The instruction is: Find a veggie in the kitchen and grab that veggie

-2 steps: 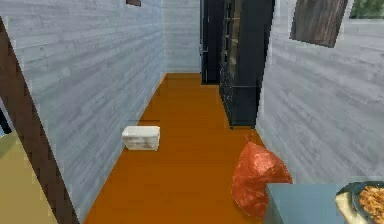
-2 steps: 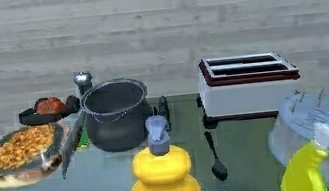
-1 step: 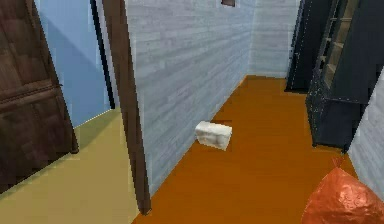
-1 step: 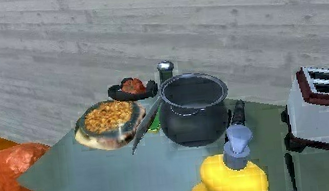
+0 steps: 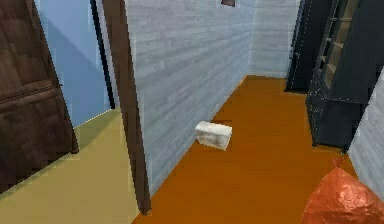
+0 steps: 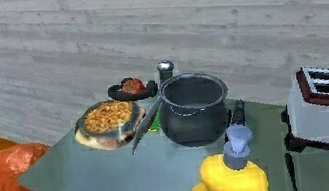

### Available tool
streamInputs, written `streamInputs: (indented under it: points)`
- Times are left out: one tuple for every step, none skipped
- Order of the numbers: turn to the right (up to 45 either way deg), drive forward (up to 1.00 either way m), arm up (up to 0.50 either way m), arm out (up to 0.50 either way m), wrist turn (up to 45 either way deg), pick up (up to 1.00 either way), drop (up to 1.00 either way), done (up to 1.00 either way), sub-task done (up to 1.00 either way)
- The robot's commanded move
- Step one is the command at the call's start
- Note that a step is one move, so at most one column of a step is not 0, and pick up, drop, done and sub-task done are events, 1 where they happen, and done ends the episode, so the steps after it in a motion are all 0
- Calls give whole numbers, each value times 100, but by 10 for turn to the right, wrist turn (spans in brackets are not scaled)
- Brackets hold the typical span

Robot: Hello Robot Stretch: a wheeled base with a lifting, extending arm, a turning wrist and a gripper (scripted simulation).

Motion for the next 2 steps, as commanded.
streamInputs:
  points:
    - [0, 0, 38, 0, 0, 0, 0, 0, 0]
    - [0, 0, 0, 48, 0, 0, 0, 0, 0]
